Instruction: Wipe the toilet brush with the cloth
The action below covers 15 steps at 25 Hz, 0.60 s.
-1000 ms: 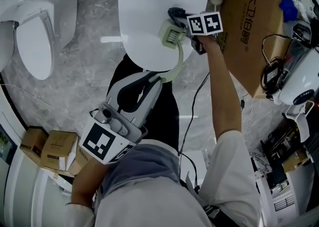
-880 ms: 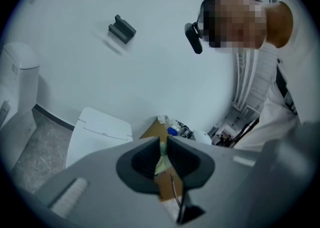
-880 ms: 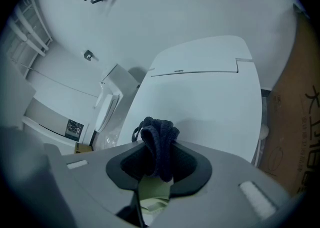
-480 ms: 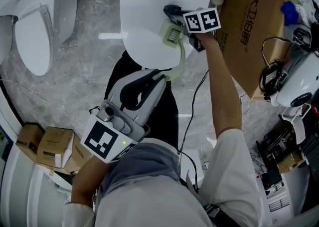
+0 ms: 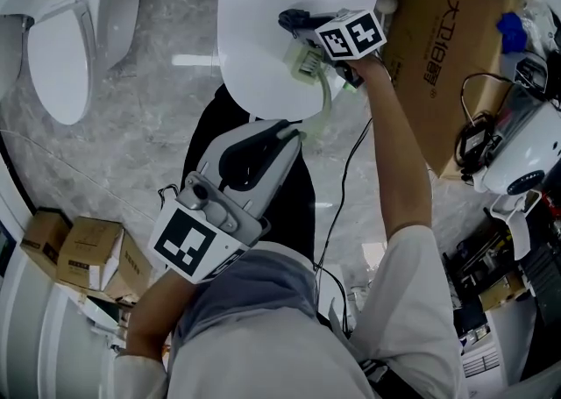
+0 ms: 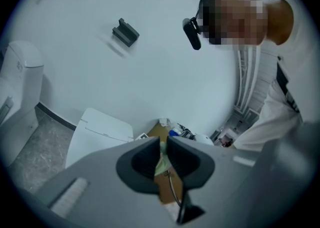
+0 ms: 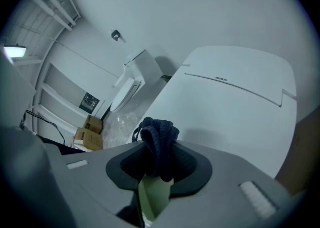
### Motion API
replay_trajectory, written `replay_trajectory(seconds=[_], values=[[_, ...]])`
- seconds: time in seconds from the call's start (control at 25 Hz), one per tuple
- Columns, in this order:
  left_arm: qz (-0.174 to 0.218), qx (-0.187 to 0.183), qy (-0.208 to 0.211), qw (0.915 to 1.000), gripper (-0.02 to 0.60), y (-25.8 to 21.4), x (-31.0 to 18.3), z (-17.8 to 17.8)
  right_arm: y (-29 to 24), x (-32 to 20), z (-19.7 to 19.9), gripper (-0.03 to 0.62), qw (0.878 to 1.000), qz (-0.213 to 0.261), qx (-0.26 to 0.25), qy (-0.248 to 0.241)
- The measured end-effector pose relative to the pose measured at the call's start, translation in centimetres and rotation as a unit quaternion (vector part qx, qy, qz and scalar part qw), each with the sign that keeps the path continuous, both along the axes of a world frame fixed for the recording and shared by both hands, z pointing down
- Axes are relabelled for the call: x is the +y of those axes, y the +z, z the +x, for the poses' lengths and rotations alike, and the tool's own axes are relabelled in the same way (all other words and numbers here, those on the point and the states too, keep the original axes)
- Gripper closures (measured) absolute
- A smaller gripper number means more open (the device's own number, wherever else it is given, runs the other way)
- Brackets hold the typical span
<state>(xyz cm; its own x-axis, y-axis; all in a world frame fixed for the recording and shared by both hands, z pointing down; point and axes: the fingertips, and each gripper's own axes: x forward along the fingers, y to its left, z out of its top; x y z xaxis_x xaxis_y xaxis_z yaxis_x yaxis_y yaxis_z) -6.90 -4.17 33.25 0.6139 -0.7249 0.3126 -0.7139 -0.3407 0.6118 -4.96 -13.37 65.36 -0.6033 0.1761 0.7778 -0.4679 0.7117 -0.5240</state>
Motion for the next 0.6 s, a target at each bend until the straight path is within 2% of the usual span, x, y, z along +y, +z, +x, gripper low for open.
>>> replay_trajectory(seconds=[0.12,0.24,0.4,0.6], values=[[0.0,0.002,-0.003,1.0,0.581,0.1,-0.1,0.1,-0.5,1.1,-1.3,0.497,0.999,-0.015,-0.021,-0.034],[-0.001,0.003,-0.005,1.0,0.581,0.1,0.0,0.1,-0.3,2.9,-2.3,0.497,0.995,-0.008,-0.007,-0.104],[-0.015,0.007,-0.001,0.9999,0.581,0.4,0.5,-0.1,0.2,4.3,-3.1,0.497,0.982,0.01,0.025,-0.187],[-0.016,0.009,-0.003,0.9998,0.581,0.4,0.5,-0.3,0.1,5.4,-3.4,0.496,0.966,0.015,0.035,-0.254]])
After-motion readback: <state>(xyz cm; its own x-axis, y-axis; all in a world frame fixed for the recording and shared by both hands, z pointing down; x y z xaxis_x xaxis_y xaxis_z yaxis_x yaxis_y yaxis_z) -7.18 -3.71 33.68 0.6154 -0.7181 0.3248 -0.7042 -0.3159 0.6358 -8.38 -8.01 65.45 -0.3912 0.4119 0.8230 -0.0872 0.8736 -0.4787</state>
